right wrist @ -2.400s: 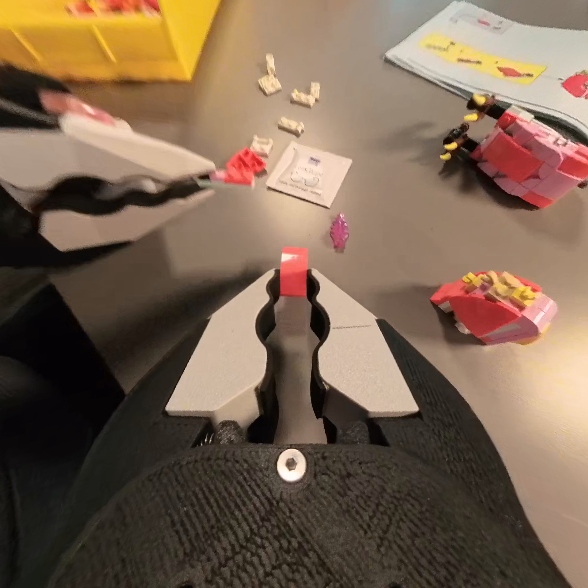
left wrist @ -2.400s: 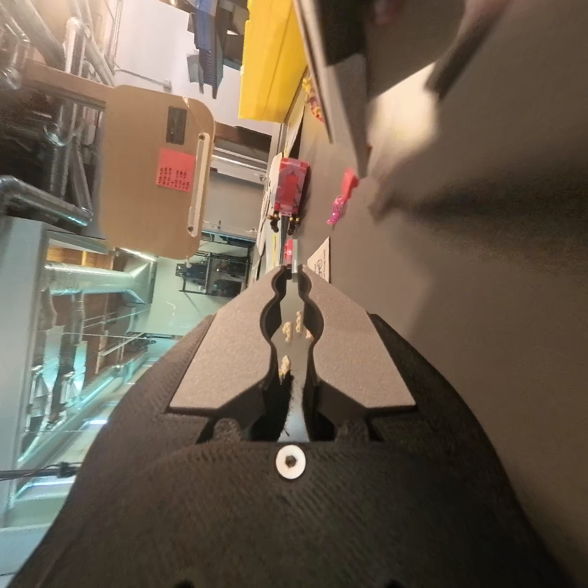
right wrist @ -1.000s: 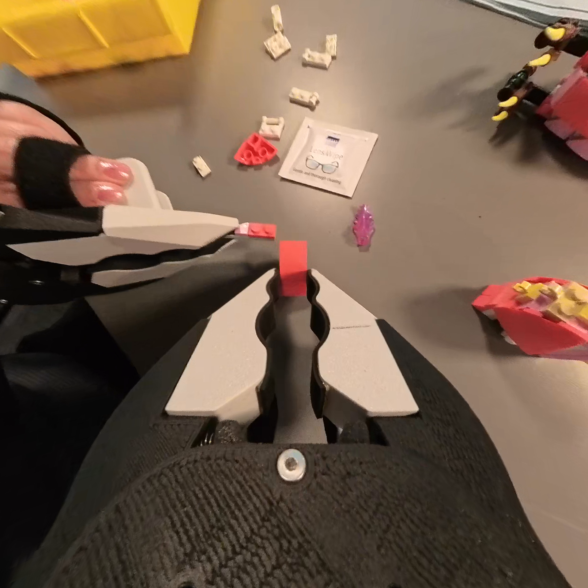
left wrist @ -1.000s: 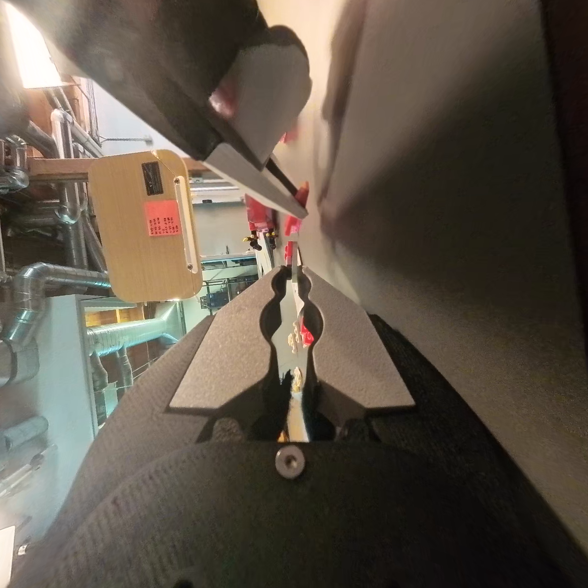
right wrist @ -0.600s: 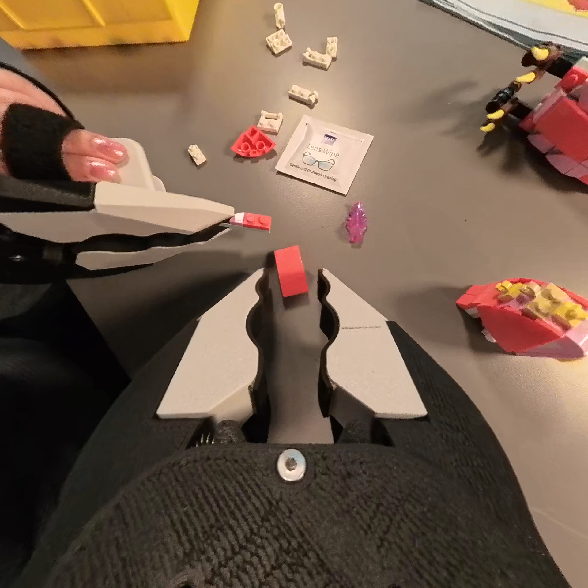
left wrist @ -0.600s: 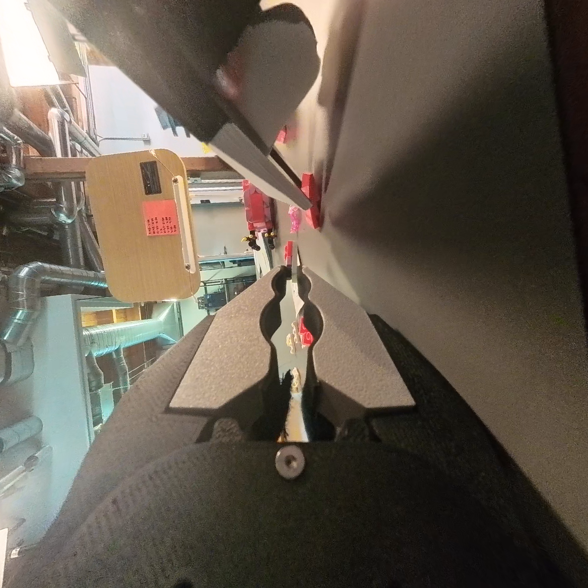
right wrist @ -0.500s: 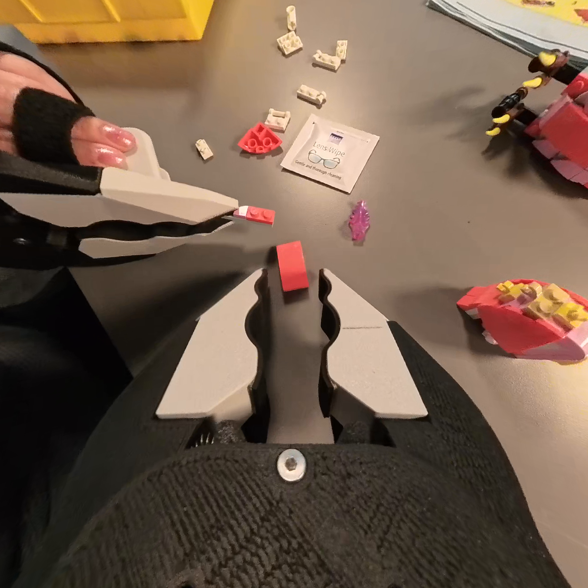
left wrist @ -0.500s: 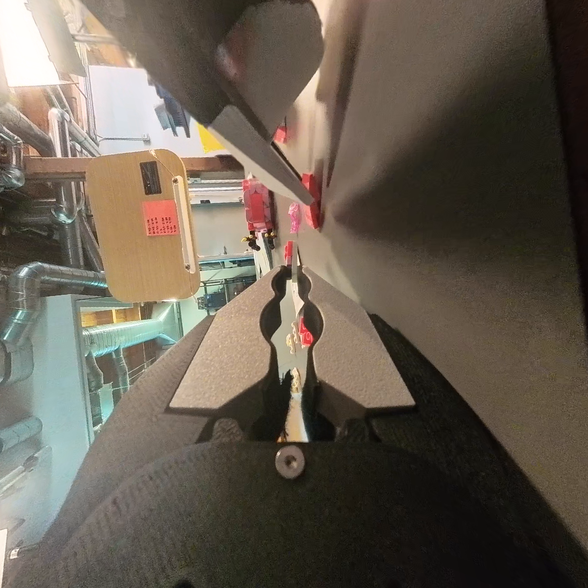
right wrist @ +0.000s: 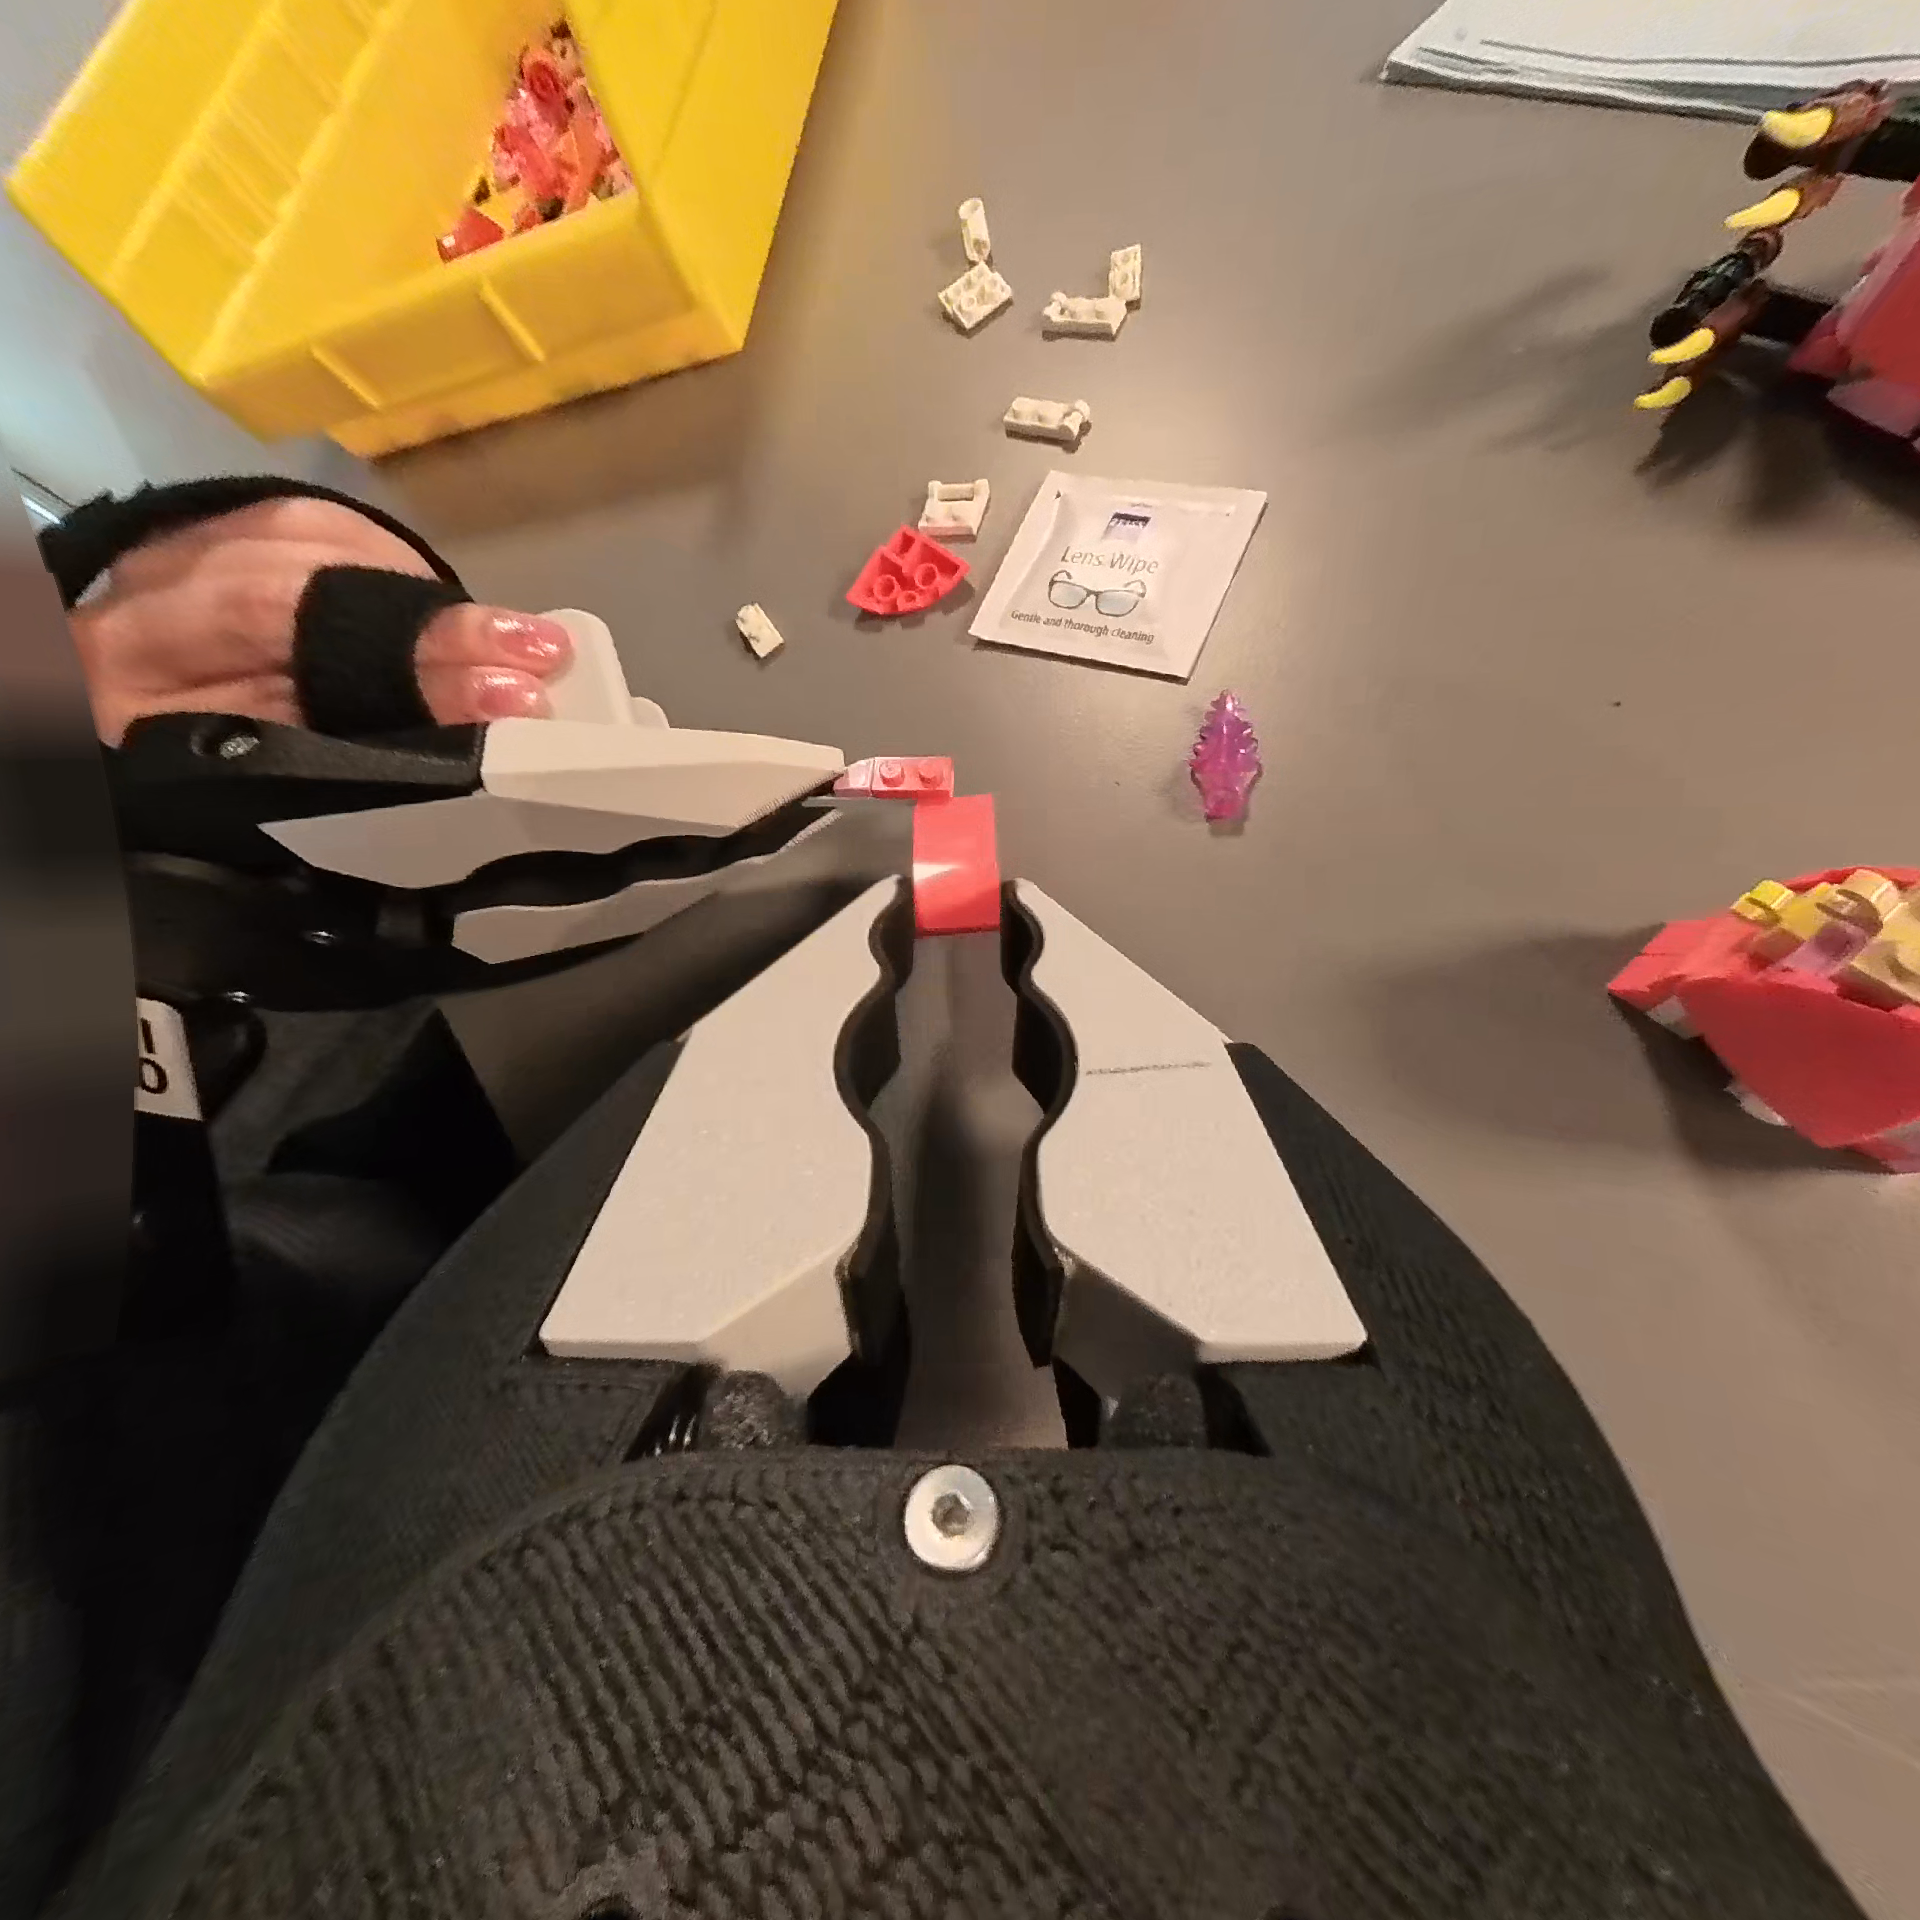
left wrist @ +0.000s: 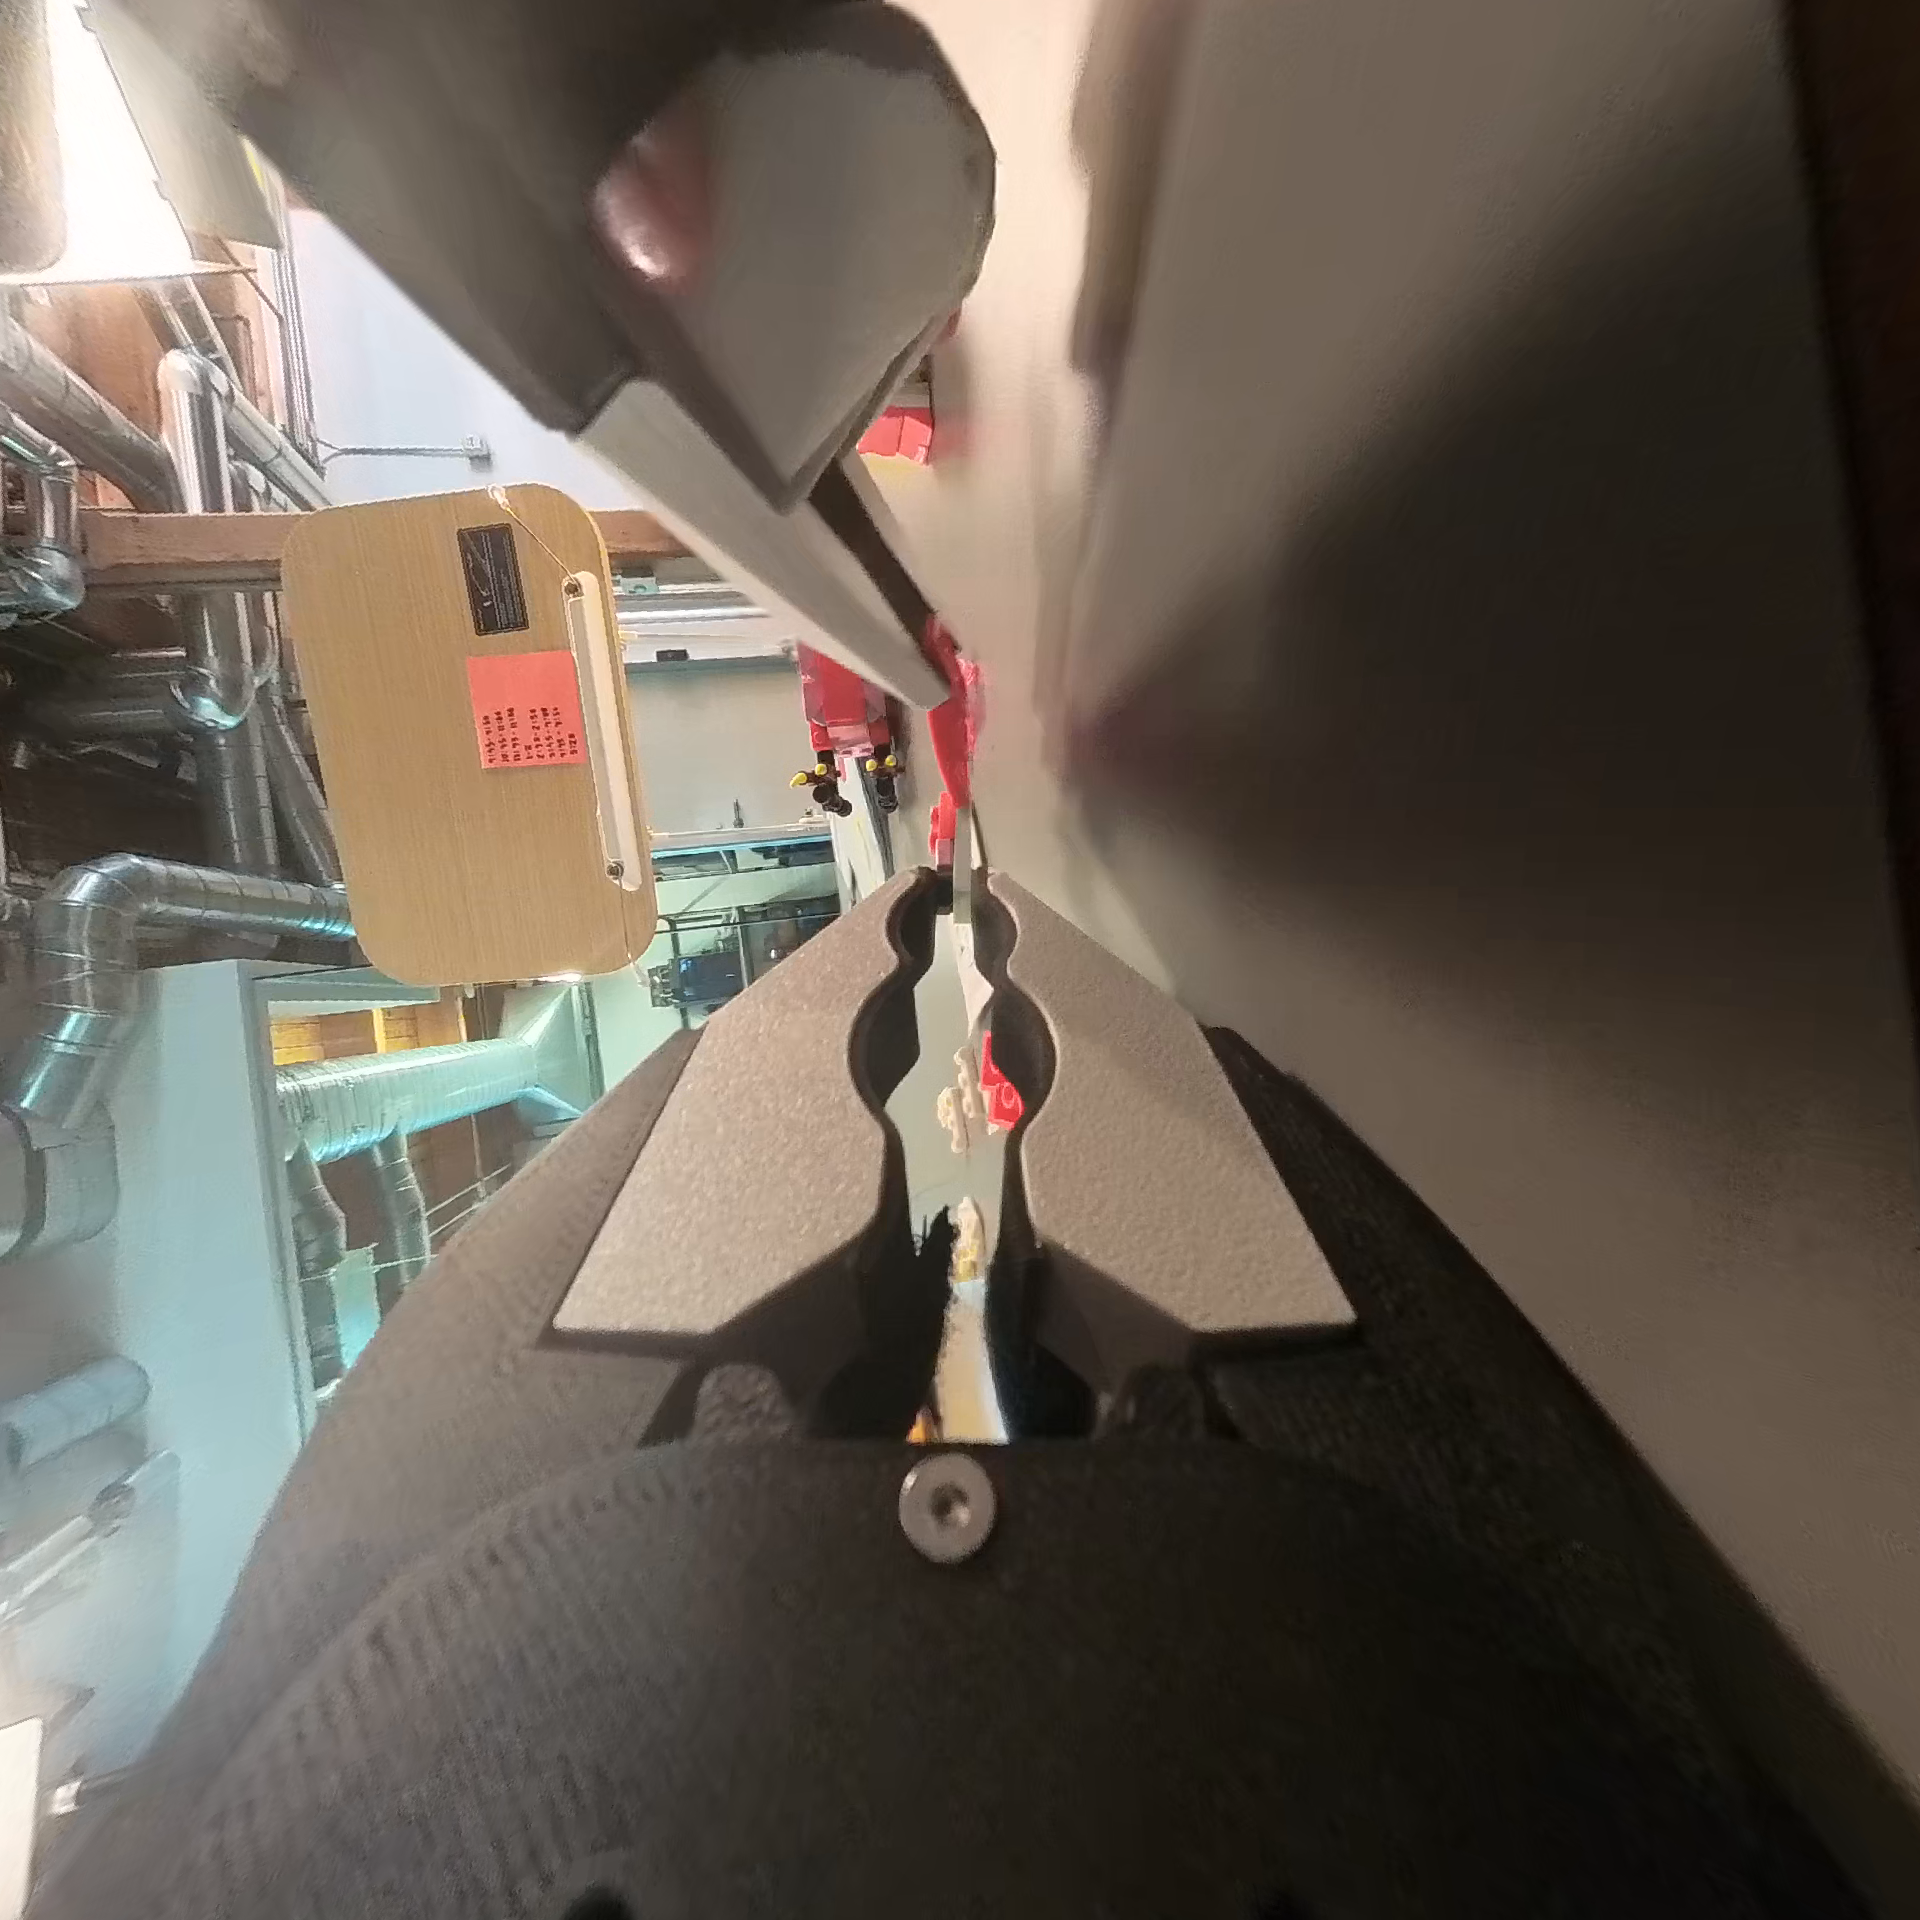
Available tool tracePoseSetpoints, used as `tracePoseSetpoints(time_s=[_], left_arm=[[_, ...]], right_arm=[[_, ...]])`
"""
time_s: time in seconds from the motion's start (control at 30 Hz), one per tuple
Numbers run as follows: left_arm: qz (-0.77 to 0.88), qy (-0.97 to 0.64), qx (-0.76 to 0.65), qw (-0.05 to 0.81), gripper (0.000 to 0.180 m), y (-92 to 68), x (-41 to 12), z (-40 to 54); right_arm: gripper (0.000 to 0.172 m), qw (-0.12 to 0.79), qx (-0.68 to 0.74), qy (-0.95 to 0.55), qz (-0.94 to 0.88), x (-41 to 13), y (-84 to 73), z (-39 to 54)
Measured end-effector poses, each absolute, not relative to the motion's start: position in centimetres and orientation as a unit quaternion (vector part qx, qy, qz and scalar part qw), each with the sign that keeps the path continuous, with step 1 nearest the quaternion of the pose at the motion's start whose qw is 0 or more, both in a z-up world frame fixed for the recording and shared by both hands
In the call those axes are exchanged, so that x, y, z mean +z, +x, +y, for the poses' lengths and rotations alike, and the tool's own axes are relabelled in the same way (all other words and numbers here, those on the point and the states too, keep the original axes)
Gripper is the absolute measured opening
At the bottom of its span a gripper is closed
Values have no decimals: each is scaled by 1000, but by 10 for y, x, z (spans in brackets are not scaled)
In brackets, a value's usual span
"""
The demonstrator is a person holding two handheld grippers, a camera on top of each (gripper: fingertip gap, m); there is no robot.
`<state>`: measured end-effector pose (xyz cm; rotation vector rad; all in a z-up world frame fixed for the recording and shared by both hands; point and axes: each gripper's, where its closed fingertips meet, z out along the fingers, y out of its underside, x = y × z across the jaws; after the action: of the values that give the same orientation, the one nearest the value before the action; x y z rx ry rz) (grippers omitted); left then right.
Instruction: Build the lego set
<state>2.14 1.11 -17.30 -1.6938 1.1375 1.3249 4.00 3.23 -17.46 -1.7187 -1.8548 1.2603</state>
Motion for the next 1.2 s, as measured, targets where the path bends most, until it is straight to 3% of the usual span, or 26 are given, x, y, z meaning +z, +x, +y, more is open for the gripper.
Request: tracePoseSetpoints(time_s=[0.4,1.03,1.2], left_arm=[[451,-670,488,329,6,23,-179,10],[455,-692,464,316,6,23,-188,23],[416,-708,460,336,18,15,-183,28]], right_arm=[[15,178,432,-618,-633,-170,40,44],[15,139,444,-627,-625,-178,32,36],[15,137,443,-629,-623,-178,32,37]])
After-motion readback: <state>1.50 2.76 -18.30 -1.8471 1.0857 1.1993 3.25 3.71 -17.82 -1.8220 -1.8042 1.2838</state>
